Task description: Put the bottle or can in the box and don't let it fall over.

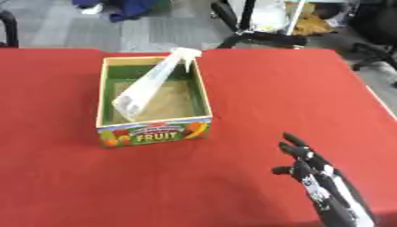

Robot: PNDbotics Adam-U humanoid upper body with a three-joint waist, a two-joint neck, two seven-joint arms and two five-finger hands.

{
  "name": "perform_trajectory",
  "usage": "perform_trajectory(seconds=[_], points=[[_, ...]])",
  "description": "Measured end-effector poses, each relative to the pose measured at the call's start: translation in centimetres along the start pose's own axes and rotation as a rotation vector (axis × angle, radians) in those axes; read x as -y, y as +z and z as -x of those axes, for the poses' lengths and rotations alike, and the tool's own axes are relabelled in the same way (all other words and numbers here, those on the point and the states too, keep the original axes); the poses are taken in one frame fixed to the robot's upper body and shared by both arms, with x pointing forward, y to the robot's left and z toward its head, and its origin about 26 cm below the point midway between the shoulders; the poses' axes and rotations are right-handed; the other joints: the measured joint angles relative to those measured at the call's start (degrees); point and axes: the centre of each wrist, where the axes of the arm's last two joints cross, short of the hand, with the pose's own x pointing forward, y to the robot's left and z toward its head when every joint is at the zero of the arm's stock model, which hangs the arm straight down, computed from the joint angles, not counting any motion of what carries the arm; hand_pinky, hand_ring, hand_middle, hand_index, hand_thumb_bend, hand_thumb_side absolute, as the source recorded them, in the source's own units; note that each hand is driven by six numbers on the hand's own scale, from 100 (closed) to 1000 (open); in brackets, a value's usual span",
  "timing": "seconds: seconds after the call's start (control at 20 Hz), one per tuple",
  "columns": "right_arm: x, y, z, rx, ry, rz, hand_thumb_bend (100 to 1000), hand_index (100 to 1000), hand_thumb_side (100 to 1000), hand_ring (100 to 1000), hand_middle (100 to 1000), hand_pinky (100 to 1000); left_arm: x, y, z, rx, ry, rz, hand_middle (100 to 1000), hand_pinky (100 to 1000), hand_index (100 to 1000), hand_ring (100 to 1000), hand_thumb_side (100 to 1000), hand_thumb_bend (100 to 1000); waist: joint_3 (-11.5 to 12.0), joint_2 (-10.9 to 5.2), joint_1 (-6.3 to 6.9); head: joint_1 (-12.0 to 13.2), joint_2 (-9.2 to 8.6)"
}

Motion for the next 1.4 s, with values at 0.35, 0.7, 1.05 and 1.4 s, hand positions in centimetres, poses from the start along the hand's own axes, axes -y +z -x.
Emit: perform_trajectory(seconds=[0.35,0.7,1.05,1.4], points=[[-0.2,0.0,0.1,0.002,-0.010,0.006,100,795,602,1000,1000,706,3.5,3.1,2.0,-0.153,0.112,-0.150,617,767,777,759,721,215,0.84,0.09,-0.57,3.64,0.36],[-0.4,-0.1,0.1,0.000,-0.018,-0.001,100,795,598,1000,1000,705,5.7,3.9,3.6,-0.239,0.179,-0.196,616,767,776,758,729,214,1.27,-0.79,-0.45,6.00,1.34],[-0.5,-0.1,0.3,-0.008,-0.026,-0.012,100,795,589,1000,1000,705,6.1,4.2,4.0,-0.255,0.188,-0.180,616,767,776,758,730,213,1.18,-1.51,-0.31,6.00,2.43],[-0.5,0.0,0.3,-0.011,-0.026,-0.012,100,795,591,1000,1000,704,6.5,4.3,4.2,-0.264,0.197,-0.166,616,767,776,758,732,209,1.20,-1.64,-0.20,5.07,2.79]])
